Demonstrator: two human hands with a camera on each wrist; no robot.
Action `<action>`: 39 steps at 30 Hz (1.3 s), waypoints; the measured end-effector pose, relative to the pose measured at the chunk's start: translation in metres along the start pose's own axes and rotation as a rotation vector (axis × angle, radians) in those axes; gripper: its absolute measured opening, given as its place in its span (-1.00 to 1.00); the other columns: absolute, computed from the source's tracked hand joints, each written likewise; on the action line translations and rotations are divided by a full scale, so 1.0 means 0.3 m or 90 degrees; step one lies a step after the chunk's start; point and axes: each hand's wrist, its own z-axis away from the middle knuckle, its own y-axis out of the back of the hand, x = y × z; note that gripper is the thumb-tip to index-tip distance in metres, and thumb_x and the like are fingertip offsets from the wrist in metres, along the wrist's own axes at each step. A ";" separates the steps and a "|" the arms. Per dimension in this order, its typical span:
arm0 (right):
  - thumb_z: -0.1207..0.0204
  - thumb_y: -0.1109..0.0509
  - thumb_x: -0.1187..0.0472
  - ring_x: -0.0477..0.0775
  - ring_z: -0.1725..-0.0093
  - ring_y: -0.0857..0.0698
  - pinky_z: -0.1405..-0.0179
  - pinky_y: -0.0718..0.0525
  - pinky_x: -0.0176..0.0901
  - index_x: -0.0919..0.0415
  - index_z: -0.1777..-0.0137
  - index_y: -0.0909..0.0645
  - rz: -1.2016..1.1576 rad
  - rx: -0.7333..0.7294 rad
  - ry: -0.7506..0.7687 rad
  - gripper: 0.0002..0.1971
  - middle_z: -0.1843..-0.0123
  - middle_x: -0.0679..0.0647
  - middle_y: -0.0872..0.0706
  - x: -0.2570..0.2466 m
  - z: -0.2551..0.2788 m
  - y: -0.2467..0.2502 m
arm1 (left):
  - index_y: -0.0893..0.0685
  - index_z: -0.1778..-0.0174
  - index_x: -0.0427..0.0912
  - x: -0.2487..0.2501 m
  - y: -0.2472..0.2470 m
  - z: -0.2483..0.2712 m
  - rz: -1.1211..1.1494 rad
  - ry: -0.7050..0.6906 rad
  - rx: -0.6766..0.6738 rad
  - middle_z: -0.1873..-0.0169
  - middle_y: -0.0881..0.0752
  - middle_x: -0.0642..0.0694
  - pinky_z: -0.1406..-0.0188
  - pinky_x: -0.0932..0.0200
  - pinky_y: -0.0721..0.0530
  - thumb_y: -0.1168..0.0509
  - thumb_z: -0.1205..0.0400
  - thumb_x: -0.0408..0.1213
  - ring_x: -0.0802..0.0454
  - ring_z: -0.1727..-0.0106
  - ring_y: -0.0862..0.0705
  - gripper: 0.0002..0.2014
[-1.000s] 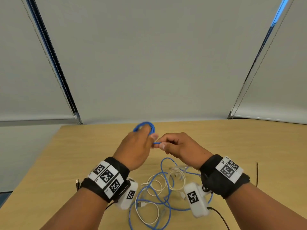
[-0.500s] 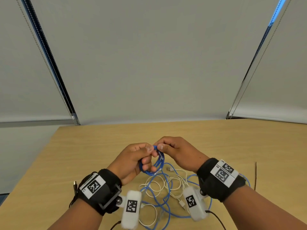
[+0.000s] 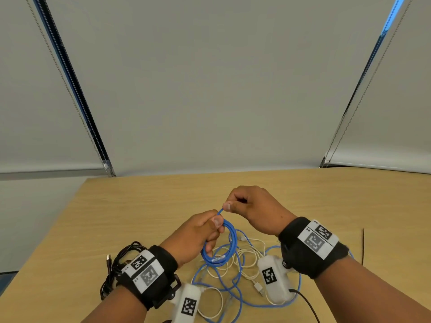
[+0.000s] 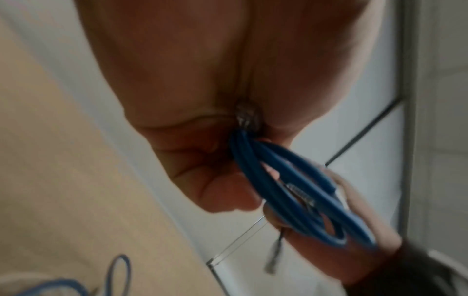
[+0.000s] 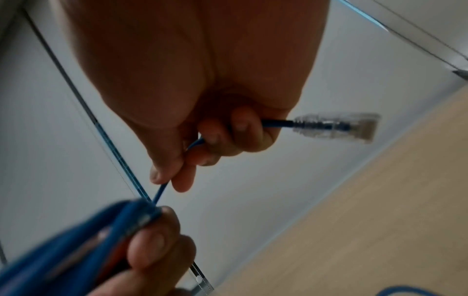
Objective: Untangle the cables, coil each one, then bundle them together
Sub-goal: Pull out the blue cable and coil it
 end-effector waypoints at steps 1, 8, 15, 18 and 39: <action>-0.64 -0.46 0.15 -0.23 0.32 -0.56 0.30 -0.52 -0.38 0.02 0.17 -0.74 -0.056 0.027 -0.007 -0.86 0.26 -0.12 -0.72 0.002 -0.001 -0.001 | -0.63 0.21 -0.10 0.012 -0.007 0.005 0.066 -0.011 0.002 0.48 -0.42 -0.02 0.42 0.09 -0.66 -0.22 -0.74 0.00 0.07 0.53 -0.44 -0.70; -0.74 -0.30 0.31 -0.12 0.55 -0.60 0.64 -0.49 -0.30 0.36 -0.03 -0.62 -0.312 -0.016 -0.144 -0.88 0.39 0.02 -0.72 0.030 0.044 -0.043 | -0.77 -0.02 -0.17 0.033 -0.026 -0.017 0.232 -0.091 0.160 0.27 -0.61 -0.06 0.38 0.09 -0.66 -0.22 -0.75 -0.08 0.08 0.38 -0.58 -0.72; -0.65 -0.38 0.17 -0.16 0.24 -0.68 0.07 -0.72 0.01 0.04 0.13 -0.70 -0.112 0.157 -0.083 -0.86 0.25 -0.16 -0.73 0.010 0.048 -0.067 | -0.77 0.16 -0.11 0.000 0.004 -0.053 -0.009 -0.056 0.390 0.20 -0.81 0.04 0.25 0.12 -0.63 -0.22 -0.78 -0.22 0.08 0.26 -0.60 -0.73; -0.70 -0.32 0.02 -0.23 0.35 -0.62 0.20 -0.62 -0.21 -0.05 -0.12 -0.78 0.005 0.021 -0.050 -0.80 0.33 -0.21 -0.69 -0.021 0.059 -0.090 | -0.80 0.18 -0.04 -0.012 -0.010 -0.052 -0.009 -0.051 0.417 0.25 -0.82 0.15 0.30 0.24 -0.58 -0.23 -0.77 -0.18 0.16 0.36 -0.57 -0.71; -0.74 -0.27 0.18 -0.04 0.41 -0.62 0.52 -0.55 -0.21 0.18 0.13 -0.64 -0.353 -0.075 -0.253 -0.78 0.13 0.06 -0.66 -0.012 0.053 -0.098 | -0.69 0.09 -0.02 -0.059 0.077 -0.043 -0.429 -0.159 0.335 0.19 -0.58 0.03 0.17 0.16 -0.57 -0.17 -0.75 -0.01 0.05 0.20 -0.64 -0.74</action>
